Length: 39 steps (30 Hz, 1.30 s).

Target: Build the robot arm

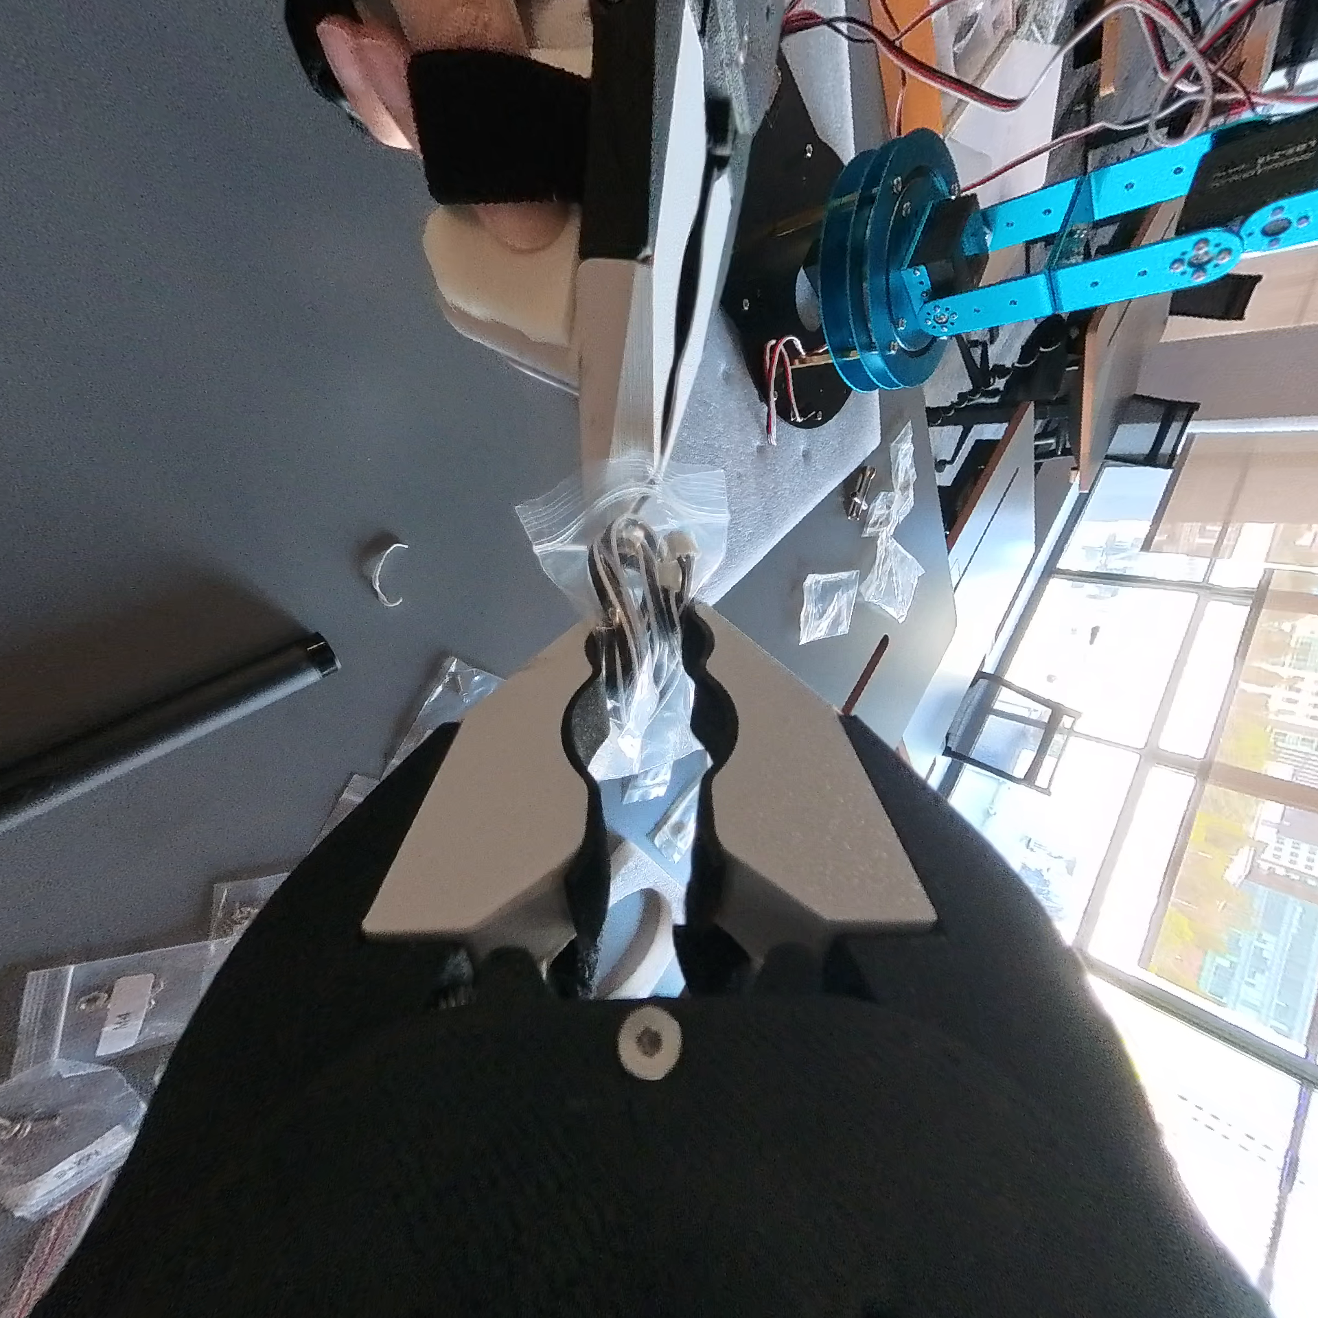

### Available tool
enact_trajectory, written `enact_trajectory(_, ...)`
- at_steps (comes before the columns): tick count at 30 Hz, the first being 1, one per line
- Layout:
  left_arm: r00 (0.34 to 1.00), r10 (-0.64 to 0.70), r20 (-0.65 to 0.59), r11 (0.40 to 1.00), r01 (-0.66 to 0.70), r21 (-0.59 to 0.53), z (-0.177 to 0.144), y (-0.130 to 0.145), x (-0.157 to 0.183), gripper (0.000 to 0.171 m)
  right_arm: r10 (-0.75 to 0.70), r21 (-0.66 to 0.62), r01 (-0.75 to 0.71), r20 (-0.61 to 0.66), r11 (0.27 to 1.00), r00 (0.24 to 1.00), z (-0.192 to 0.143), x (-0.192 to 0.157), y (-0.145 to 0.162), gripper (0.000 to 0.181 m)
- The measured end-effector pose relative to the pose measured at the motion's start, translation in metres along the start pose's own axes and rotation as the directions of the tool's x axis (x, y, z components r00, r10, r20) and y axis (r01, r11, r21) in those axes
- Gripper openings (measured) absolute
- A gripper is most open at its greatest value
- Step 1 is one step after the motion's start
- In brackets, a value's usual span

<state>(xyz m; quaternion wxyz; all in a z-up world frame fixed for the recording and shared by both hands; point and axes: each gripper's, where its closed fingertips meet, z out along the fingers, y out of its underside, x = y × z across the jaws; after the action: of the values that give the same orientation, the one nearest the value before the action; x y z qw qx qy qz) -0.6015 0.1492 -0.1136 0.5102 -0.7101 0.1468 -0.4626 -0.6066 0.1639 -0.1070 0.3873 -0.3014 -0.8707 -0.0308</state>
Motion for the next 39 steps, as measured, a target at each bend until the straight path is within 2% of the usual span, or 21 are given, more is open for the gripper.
enact_trajectory(2,0.999,-0.02,-0.03,0.999,0.021,0.034,-0.002,-0.004,0.001,0.0,0.006,0.004,-0.006,-0.008,1.0,1.0,0.0,0.003,0.0,0.015)
enact_trajectory(5,0.972,-0.138,-0.192,0.983,0.158,0.094,-0.011,-0.013,0.011,0.002,0.013,0.025,-0.012,-0.019,1.0,1.0,-0.004,0.009,-0.003,0.015)
enact_trajectory(6,0.964,-0.161,-0.213,0.977,0.186,0.102,-0.013,-0.014,0.01,0.004,0.004,0.025,-0.003,-0.025,1.0,1.0,-0.005,0.01,-0.003,0.015)
enact_trajectory(8,0.966,-0.159,-0.202,0.979,0.181,0.095,-0.012,-0.011,0.006,0.006,-0.035,0.033,0.036,-0.04,0.999,0.999,-0.008,0.01,-0.008,0.013)
enact_trajectory(10,0.964,-0.14,-0.227,0.985,0.159,0.067,-0.011,-0.007,0.01,0.0,-0.073,0.02,0.073,-0.028,0.997,0.997,-0.007,0.007,-0.01,0.012)
enact_trajectory(14,0.981,-0.029,-0.193,0.994,0.049,0.099,-0.013,-0.008,0.012,0.0,-0.083,0.034,0.084,-0.028,0.996,0.996,-0.008,0.006,-0.014,0.013)
enact_trajectory(18,0.973,0.118,-0.197,0.972,-0.073,0.222,-0.024,-0.02,0.024,0.0,0.086,0.108,-0.084,-0.012,0.991,0.996,-0.015,0.017,-0.014,0.036)
enact_trajectory(21,0.966,0.171,-0.193,0.948,-0.108,0.3,-0.031,-0.03,0.03,0.0,0.271,0.182,-0.264,-0.013,0.947,0.963,-0.023,0.033,-0.008,0.057)
enact_trajectory(22,0.966,0.18,-0.186,0.943,-0.116,0.312,-0.032,-0.032,0.029,0.0,0.334,0.202,-0.331,0.018,0.922,0.942,-0.026,0.035,-0.005,0.058)
enact_trajectory(24,0.962,0.195,-0.193,0.935,-0.124,0.331,-0.034,-0.035,0.031,0.0,0.467,0.269,-0.49,0.15,0.829,0.872,-0.033,0.032,-0.004,0.06)
enact_trajectory(26,0.958,0.209,-0.196,0.926,-0.13,0.355,-0.037,-0.038,0.032,0.0,0.603,0.267,-0.687,0.336,0.676,0.724,-0.039,0.027,-0.001,0.064)
enact_trajectory(28,0.952,0.221,-0.211,0.914,-0.127,0.386,-0.041,-0.043,0.036,0.0,0.66,0.243,-0.874,0.578,0.421,0.479,-0.051,0.027,-0.006,0.066)
enact_trajectory(29,0.951,0.222,-0.213,0.911,-0.124,0.394,-0.042,-0.044,0.036,0.0,0.682,0.215,-0.931,0.636,0.294,0.362,-0.052,0.034,-0.002,0.068)
enact_trajectory(31,0.949,0.226,-0.221,0.907,-0.122,0.404,-0.044,-0.045,0.037,0.0,0.674,0.207,-0.973,0.704,0.106,0.223,-0.053,0.046,0.007,0.067)
enact_trajectory(32,0.947,0.227,-0.227,0.905,-0.119,0.408,-0.045,-0.046,0.037,0.0,0.655,0.198,-0.979,0.733,0.054,0.184,-0.054,0.048,0.009,0.064)
enact_trajectory(34,0.943,0.233,-0.238,0.902,-0.118,0.414,-0.045,-0.046,0.039,0.0,0.655,0.158,-0.987,0.746,-0.006,0.116,-0.046,0.048,0.013,0.062)
enact_trajectory(39,0.939,0.238,-0.246,0.898,-0.116,0.425,-0.043,-0.046,0.039,0.0,0.579,0.052,-0.997,0.815,-0.05,0.014,-0.024,0.036,-0.001,0.063)
